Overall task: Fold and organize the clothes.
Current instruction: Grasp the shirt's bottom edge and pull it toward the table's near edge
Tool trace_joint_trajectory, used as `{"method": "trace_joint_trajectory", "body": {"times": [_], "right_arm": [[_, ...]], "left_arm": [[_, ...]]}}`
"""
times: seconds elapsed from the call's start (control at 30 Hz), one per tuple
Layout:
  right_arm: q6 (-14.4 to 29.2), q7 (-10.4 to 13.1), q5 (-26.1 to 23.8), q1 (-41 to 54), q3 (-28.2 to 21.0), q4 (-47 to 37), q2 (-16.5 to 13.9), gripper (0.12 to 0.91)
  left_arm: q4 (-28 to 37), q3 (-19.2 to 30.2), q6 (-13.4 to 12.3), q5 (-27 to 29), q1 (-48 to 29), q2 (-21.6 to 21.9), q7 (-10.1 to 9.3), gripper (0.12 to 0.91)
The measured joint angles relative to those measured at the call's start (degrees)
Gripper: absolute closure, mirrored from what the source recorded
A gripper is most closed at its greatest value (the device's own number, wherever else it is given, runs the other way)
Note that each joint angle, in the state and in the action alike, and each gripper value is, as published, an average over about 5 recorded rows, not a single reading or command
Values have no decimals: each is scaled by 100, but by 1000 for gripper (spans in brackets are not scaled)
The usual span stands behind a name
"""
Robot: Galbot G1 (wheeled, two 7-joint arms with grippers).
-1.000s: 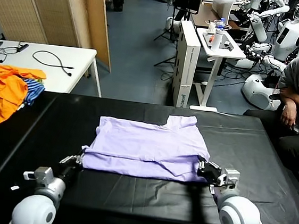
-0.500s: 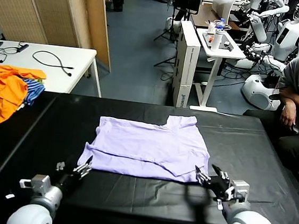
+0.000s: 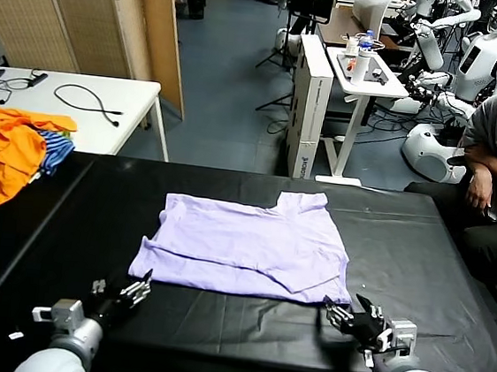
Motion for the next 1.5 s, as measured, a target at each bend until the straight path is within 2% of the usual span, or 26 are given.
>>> {"method": "trace_joint_trajectory", "body": {"times": [0.1,0.2,0.33,0.57,0.77,0.93,1.3,1.4,1.5], "right_arm": [[-17,12,-41,-67,5,60,8,865],[-48,47,-91,-155,34,148,30,885],[-152,100,-201,-346,104,328,83,887],[-245,65,-371,-810,303,641,109,887],[-165,-100,-368,-1155,427,762,6,887],[-182,-114,-375,-1251,393,781,-94,887],[-621,-154,-331,-1508,565,1080,-278,882],[-635,-178,-332,-1649,670,1262,-265,803],[-635,-158,-334,-1817,773,1463,-204,633]], "left_arm": [[6,4,-4,-4,5,1,2,558],[14,8,-8,-3,16,11,2,747],[-17,5,-8,13,61,40,-3,883],[-198,-66,5,98,253,68,-42,885],[-450,-167,1,181,651,43,-52,885],[-667,-245,-11,258,1061,-52,-87,885],[-1068,-435,-20,508,1733,-269,-106,885],[-1175,-449,44,620,1891,-330,-90,867],[-1299,-449,141,679,2012,-386,-112,746]]}}
